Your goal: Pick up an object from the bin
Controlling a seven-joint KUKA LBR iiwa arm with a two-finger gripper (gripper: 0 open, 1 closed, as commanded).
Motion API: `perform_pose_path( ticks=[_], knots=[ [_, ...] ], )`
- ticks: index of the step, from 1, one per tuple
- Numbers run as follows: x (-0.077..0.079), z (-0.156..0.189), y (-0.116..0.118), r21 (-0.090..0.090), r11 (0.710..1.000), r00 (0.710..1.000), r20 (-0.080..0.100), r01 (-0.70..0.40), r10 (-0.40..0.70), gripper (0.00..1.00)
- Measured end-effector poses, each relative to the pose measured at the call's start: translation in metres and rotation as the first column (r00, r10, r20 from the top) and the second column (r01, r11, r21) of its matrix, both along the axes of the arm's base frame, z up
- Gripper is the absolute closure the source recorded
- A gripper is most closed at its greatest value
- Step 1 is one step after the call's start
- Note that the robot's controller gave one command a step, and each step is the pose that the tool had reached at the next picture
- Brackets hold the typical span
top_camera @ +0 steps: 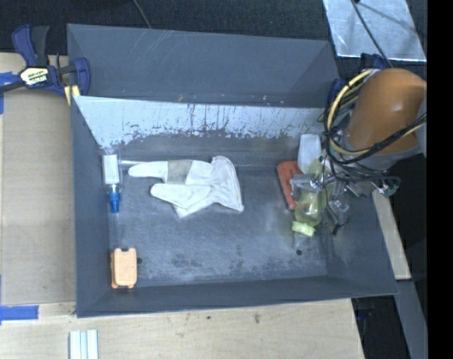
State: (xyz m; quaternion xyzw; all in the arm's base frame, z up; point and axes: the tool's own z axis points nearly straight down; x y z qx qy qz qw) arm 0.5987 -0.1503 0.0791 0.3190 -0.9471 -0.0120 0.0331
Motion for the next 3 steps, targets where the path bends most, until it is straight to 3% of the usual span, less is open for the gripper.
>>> perform_pose_path(
  ticks=[1, 2, 3],
  knots=[
    [0.007, -0.003, 0.0, 0.007, 1.0, 1.0, -0.014, -0.027, 0.027, 1.0],
    [0.006, -0.002, 0.001, 0.006, 1.0, 1.0, -0.012, -0.026, 0.026, 1.0],
    [0.003, 0.009, -0.001, 0.001, 1.0, 1.0, 0.014, -0.022, 0.022, 1.0]
  ],
)
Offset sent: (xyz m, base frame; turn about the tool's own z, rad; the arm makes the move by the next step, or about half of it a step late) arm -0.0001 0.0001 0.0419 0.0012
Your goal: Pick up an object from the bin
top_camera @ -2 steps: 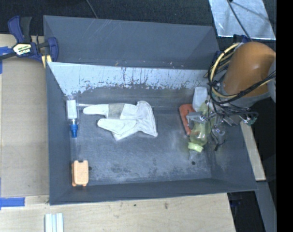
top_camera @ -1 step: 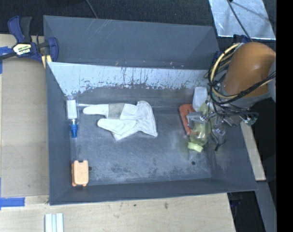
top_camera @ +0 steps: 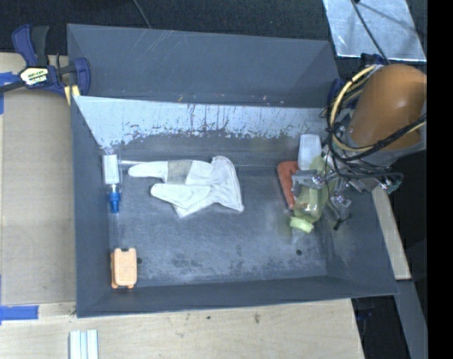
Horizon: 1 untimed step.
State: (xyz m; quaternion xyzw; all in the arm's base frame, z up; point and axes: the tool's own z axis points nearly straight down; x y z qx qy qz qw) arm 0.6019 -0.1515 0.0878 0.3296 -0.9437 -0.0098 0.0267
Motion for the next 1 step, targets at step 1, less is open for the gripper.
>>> perform_pose_path(
  ticks=[1],
  knots=[
    [0.0025, 0.0094, -0.0001, -0.001, 1.0, 1.0, 0.026, 0.001, -0.001, 1.0]
  ],
)
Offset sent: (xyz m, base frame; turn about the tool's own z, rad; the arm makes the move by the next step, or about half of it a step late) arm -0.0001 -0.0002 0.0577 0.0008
